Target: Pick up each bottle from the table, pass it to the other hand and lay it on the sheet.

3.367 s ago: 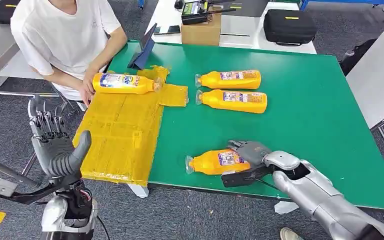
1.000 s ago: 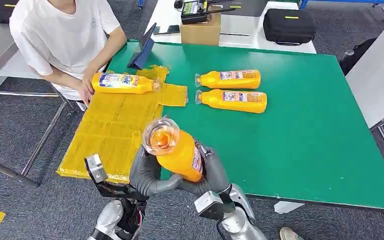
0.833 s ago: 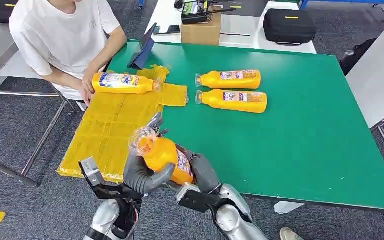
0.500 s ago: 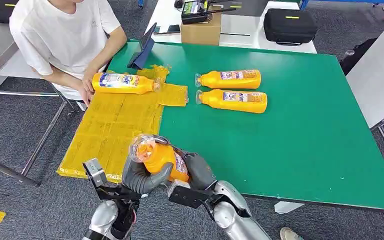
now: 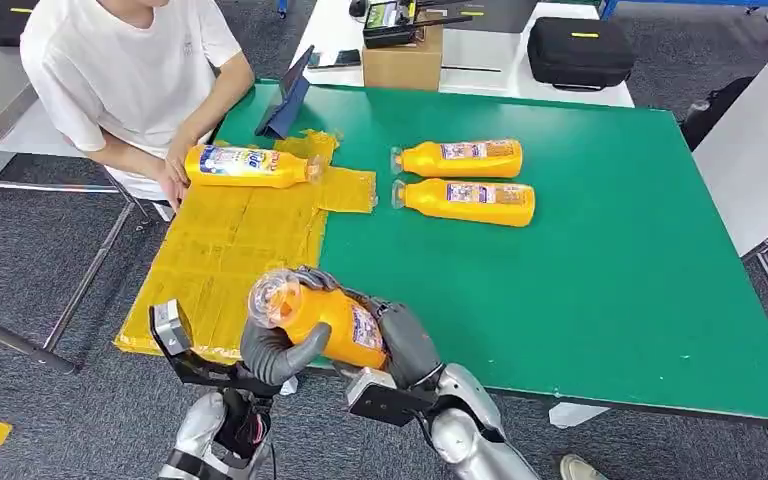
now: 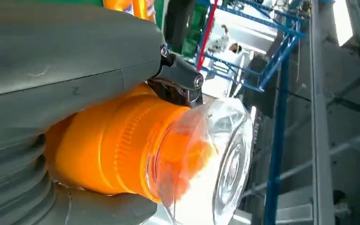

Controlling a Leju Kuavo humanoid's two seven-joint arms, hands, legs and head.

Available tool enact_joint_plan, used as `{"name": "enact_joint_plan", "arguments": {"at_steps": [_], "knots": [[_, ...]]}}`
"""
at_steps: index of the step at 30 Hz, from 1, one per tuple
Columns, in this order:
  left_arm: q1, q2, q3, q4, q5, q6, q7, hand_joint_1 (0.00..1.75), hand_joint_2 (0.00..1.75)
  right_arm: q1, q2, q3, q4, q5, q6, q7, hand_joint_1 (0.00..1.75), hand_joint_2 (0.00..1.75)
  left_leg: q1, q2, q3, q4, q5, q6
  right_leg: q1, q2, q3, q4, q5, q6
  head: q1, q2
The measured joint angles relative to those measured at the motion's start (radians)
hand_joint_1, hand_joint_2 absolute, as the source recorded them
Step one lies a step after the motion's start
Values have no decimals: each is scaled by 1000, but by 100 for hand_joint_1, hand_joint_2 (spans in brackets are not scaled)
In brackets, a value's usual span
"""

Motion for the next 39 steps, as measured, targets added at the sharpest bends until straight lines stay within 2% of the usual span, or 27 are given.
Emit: {"name": "enact_joint_plan", "arguments": {"at_steps": [9,10,11,12,13,24,39], "knots": [[-5,-4,-1,0,38,6,3,175,175,4,0,-8,-14,-9,-8,-1,175,175,0,0,0,0,0,0,0,0,0,0,0,0,0,0],[-5,-5,-1,0,39,6,3,175,175,4,0,-8,-16,-9,-8,-1,101,175,0,0,0,0,0,0,0,0,0,0,0,0,0,0],[-6,-6,-1,0,39,6,3,175,175,4,0,-8,-16,-10,-8,-1,0,175,0,0,0,0,0,0,0,0,0,0,0,0,0,0],[-7,-7,-1,0,39,6,3,175,175,4,0,-8,-18,-10,-8,-1,0,175,0,0,0,0,0,0,0,0,0,0,0,0,0,0],[-7,-7,-1,0,40,6,3,175,175,4,0,-9,-18,-10,-8,-1,0,0,0,0,0,0,0,0,0,0,0,0,0,0,0,0],[-38,-5,29,-3,77,121,21,175,175,7,28,-4,-54,-24,-79,-35,0,0,0,2,0,0,0,0,0,0,-1,0,0,0,0,0],[-43,9,98,-12,89,131,22,175,175,13,29,-5,-54,-35,-93,-45,0,0,0,1,0,0,0,0,0,0,-1,0,0,0,-1,0]]}}
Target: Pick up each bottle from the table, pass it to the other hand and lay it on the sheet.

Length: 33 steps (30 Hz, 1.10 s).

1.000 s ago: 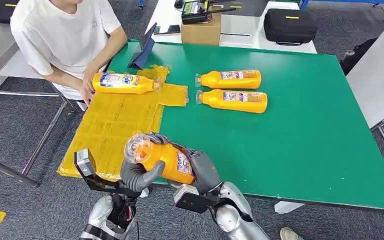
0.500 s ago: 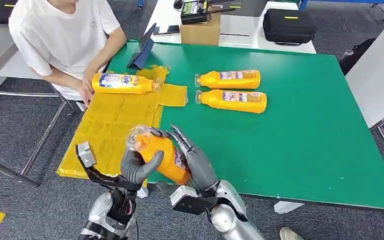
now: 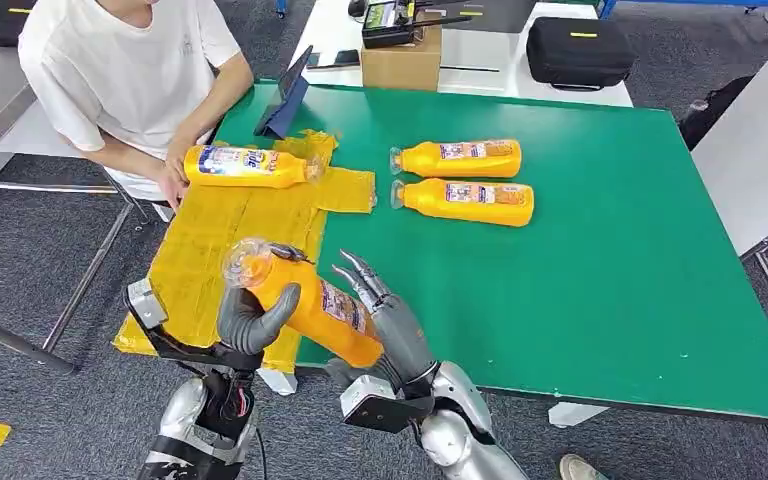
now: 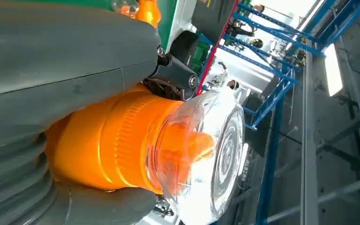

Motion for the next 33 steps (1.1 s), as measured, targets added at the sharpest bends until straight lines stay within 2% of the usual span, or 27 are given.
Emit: {"name": "enact_joint_plan", "arguments": {"at_steps": [4,8,15,18,27,33], "knots": [[0,0,5,-5,-6,10,-4,175,175,2,0,-3,0,-1,0,0,0,0,0,0,0,0,0,0,0,0,0,0,0,0,0,0],[-3,3,11,-20,-110,92,-50,175,175,4,0,-8,0,-2,-3,0,0,0,0,0,0,0,0,0,0,0,0,0,0,0,0,0],[-52,63,47,-42,-624,377,-110,175,175,11,0,-27,-6,-2,-7,0,0,0,0,0,0,0,0,0,0,0,0,0,0,0,0,0],[-89,101,63,-37,-794,423,-95,175,175,11,0,-35,-21,-4,-6,-6,0,0,0,0,0,0,0,0,0,0,0,0,0,0,0,0],[-200,128,101,57,-880,447,-71,175,175,11,5,-36,-25,-19,0,-25,0,0,0,0,0,0,1,0,0,0,0,0,0,0,0,0],[-284,181,63,199,-1351,655,16,175,175,11,9,-36,-25,-40,33,-40,0,0,0,0,0,0,1,0,0,0,0,1,0,0,0,0]]}}
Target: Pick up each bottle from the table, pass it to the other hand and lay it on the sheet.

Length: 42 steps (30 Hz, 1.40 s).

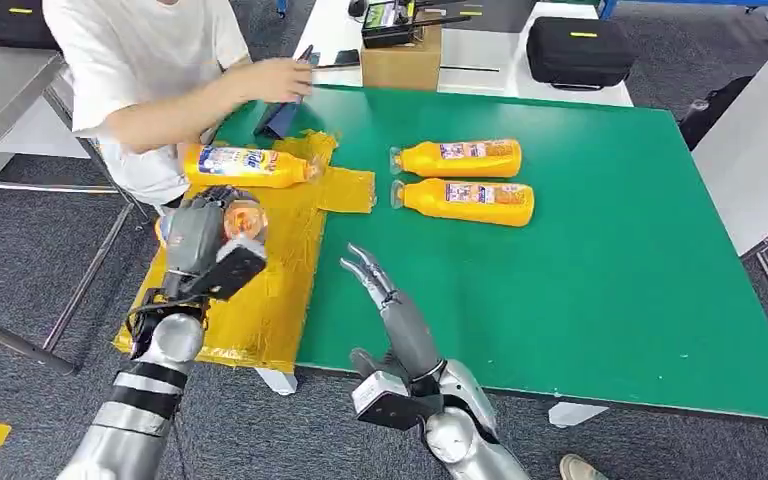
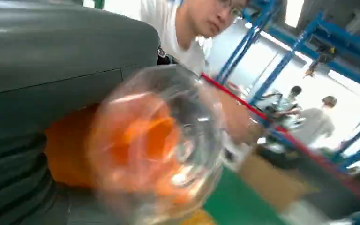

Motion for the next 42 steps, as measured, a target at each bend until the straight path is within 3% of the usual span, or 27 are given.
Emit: {"name": "enact_joint_plan", "arguments": {"at_steps": [6,11,22,32,34,42], "knots": [[-33,27,-30,100,-34,13,5,175,175,0,3,1,-4,-1,8,-2,0,0,0,1,0,0,0,0,0,0,0,0,0,0,0,0],[-80,27,-52,236,-51,-93,7,175,175,-2,10,3,-4,-17,30,-9,0,0,0,0,0,0,0,0,0,0,0,0,0,0,0,0],[-221,-43,-143,573,-81,-241,34,175,175,-26,20,21,13,-36,55,-18,0,0,0,0,1,0,0,0,0,0,1,0,0,0,0,0],[-279,-100,-202,703,-54,-301,24,175,175,-51,29,43,55,-53,59,-31,0,0,0,-2,2,0,0,0,0,-1,3,0,0,0,0,0],[-284,-102,-205,711,-51,-302,20,0,175,-54,30,45,62,-53,59,-32,0,0,0,-2,3,0,0,0,0,-1,4,0,0,0,0,0],[-278,-126,-208,735,69,-364,-36,0,175,-59,33,49,85,-64,47,-40,0,0,0,-2,3,0,1,1,0,-1,5,0,0,0,0,0]]}}
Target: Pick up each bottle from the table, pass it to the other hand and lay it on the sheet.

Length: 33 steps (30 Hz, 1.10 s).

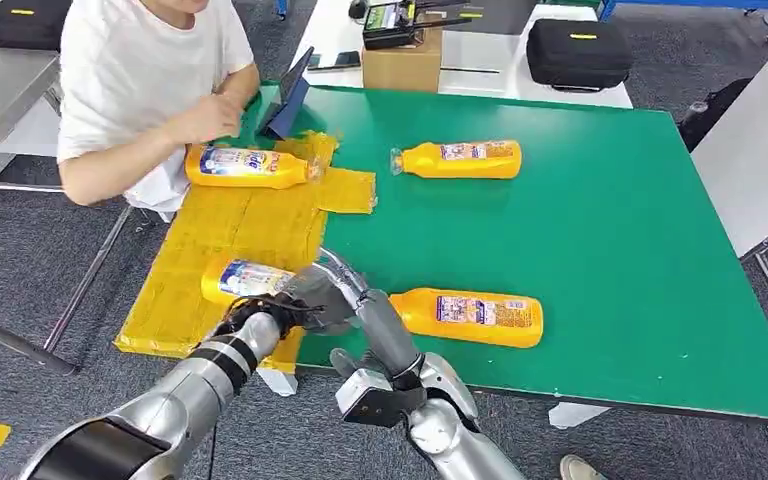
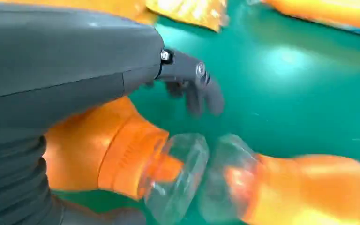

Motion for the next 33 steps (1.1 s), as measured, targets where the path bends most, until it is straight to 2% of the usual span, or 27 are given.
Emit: {"name": "enact_joint_plan", "arguments": {"at_steps": [3,4,7,13,14,19,27,29,33], "knots": [[6,-6,10,2,56,-10,-43,0,175,-7,2,3,12,-8,-9,-10,0,0,0,0,0,0,0,0,0,0,0,0,0,0,0,0],[10,-9,19,1,88,-9,-60,0,0,-8,3,4,16,-8,-13,-13,0,0,0,0,0,0,0,0,0,0,-1,0,0,0,0,0],[31,-21,61,-14,216,-22,-101,0,0,-12,3,4,23,-11,-29,-19,0,0,0,0,-1,0,0,0,0,0,-2,0,0,0,0,0],[39,-24,120,-92,331,-14,-72,0,0,-12,2,3,37,-15,-37,-19,0,0,0,1,-1,0,0,0,0,0,-2,0,0,0,0,0],[40,-22,128,-101,342,-9,-74,0,175,-12,2,3,37,-15,-39,-19,0,0,0,1,-1,0,0,0,0,0,-2,0,0,0,0,0],[73,-15,176,-216,458,8,-137,0,175,-9,-1,3,37,-12,-47,-23,0,0,0,1,-1,0,0,0,0,0,-2,0,0,0,0,0],[140,-14,229,-447,592,64,-139,0,175,0,-3,1,32,-3,-71,-33,0,0,0,2,-2,0,0,0,0,1,-3,0,0,0,0,0],[143,-13,240,-474,592,102,-109,0,175,8,-4,0,16,-15,-111,-68,0,0,0,0,-2,0,0,0,0,0,-3,0,0,0,0,0],[133,-17,254,-457,580,201,-68,0,175,29,-16,10,-146,-47,-290,-95,0,0,0,2,-2,0,0,0,0,0,-3,0,0,0,0,0]]}}
